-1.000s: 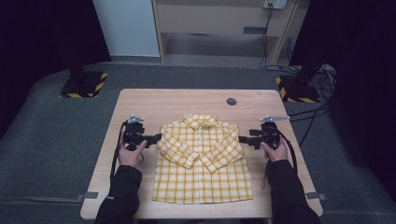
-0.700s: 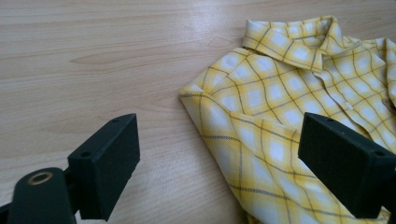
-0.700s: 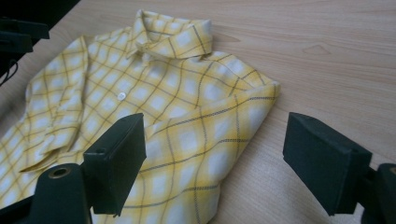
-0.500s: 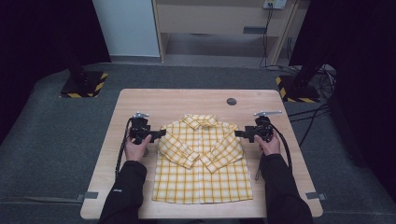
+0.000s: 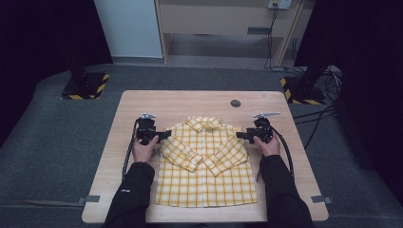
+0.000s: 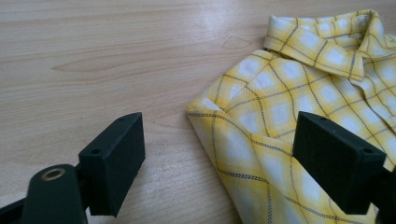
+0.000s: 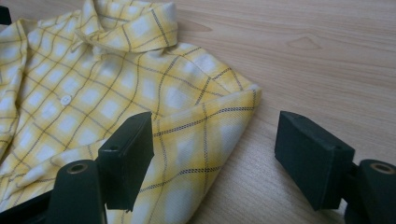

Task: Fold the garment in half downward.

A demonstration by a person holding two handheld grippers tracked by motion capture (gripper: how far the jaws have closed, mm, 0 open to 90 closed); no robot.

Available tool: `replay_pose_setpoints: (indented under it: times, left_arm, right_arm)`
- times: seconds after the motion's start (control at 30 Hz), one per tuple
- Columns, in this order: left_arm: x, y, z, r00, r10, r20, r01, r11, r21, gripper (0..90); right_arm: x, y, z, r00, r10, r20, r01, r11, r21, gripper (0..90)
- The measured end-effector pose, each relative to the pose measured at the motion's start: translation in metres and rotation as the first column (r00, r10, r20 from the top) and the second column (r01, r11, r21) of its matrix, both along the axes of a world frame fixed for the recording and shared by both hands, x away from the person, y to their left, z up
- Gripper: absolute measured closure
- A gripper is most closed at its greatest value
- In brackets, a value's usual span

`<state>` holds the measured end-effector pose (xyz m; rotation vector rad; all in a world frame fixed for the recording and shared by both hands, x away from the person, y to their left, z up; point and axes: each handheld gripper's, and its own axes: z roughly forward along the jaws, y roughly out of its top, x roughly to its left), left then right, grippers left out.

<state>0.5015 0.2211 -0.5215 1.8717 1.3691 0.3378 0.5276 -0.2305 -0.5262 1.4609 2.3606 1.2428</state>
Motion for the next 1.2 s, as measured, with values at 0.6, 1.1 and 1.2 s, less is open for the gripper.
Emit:
replay_pose_setpoints:
  times: [0.6, 1.1, 1.2]
  left_arm:
    - [0.000, -0.009, -0.012, 0.9995, 0.012, 0.029, -0.014, 0.9974, 0.070, 24.8]
    - [-0.011, -0.020, -0.017, 0.9933, 0.039, 0.109, -0.053, 0.9902, 0.129, 51.1]
    - [-0.011, -0.020, -0.017, 0.9935, 0.048, 0.103, -0.059, 0.9926, 0.106, 58.3]
  right_arm:
    - [-0.006, 0.012, -0.011, 0.9977, -0.029, 0.061, 0.030, 0.9992, -0.028, 42.2]
    - [-0.019, 0.032, -0.014, 0.9843, -0.051, 0.169, 0.074, 0.9880, -0.136, 62.0]
    - [-0.021, 0.037, -0.013, 0.9824, -0.050, 0.180, 0.078, 0.9851, -0.153, 69.4]
